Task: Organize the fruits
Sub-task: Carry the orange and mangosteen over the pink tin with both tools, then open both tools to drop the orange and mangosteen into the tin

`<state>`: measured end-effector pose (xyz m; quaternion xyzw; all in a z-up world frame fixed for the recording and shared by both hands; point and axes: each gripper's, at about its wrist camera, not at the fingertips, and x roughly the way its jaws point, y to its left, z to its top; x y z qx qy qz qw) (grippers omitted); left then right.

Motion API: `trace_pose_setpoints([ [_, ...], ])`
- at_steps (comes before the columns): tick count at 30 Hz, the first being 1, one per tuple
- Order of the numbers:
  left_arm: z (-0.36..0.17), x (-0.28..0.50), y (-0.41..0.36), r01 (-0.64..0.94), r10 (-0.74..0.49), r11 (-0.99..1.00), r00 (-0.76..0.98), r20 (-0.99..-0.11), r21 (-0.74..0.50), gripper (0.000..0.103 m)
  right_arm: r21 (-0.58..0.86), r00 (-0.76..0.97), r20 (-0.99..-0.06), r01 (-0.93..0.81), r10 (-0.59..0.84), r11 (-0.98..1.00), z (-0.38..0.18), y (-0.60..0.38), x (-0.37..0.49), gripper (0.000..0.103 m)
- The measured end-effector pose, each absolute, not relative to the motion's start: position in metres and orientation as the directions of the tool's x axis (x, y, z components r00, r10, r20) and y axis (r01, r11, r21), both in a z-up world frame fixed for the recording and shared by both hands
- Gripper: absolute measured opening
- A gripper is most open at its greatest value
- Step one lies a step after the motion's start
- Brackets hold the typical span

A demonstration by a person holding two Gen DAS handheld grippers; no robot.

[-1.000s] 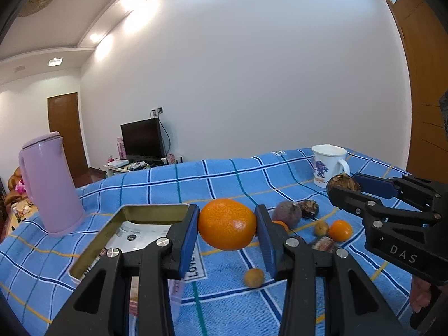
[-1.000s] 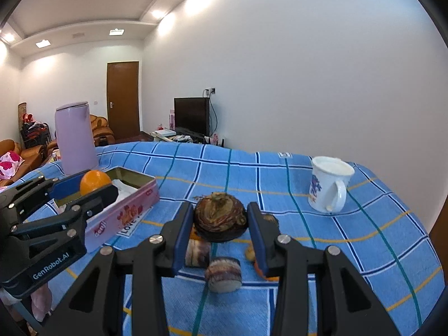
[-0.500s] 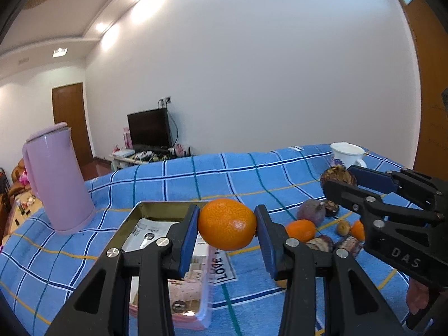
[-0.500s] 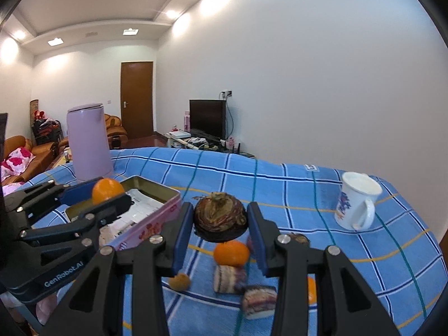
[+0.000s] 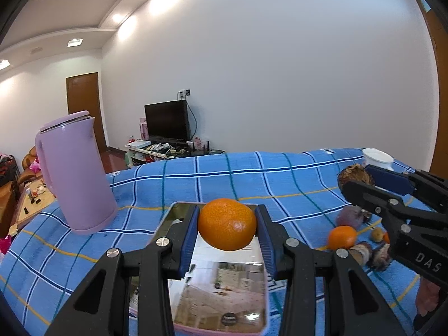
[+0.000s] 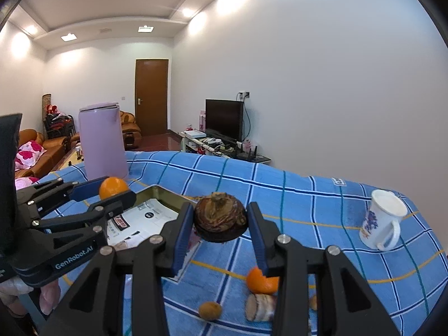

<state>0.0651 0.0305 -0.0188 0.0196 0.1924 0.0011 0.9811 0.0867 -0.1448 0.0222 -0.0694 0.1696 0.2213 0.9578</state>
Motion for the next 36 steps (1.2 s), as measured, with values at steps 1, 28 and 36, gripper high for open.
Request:
trace_pose_setpoints([
  [1, -0.019, 0.067, 0.034, 0.000, 0.014, 0.999, 0.924, -0.381, 0.036, 0.042, -0.060, 0.843, -0.356, -0.451, 0.403, 0.891, 0.022, -0.142, 0.088, 0.042],
  [28, -0.037, 0.107, 0.094, -0.086, 0.084, 0.996, 0.881, -0.465, 0.018, 0.042, -0.043, 0.775, -0.432, -0.529, 0.462, 0.848, 0.006, -0.082, 0.132, 0.042],
  [36, -0.044, 0.116, 0.103, -0.099, 0.088, 0.995, 0.868, -0.490, 0.004, 0.042, -0.023, 0.756, -0.449, -0.542, 0.476, 0.840, -0.005, -0.071, 0.146, 0.042],
])
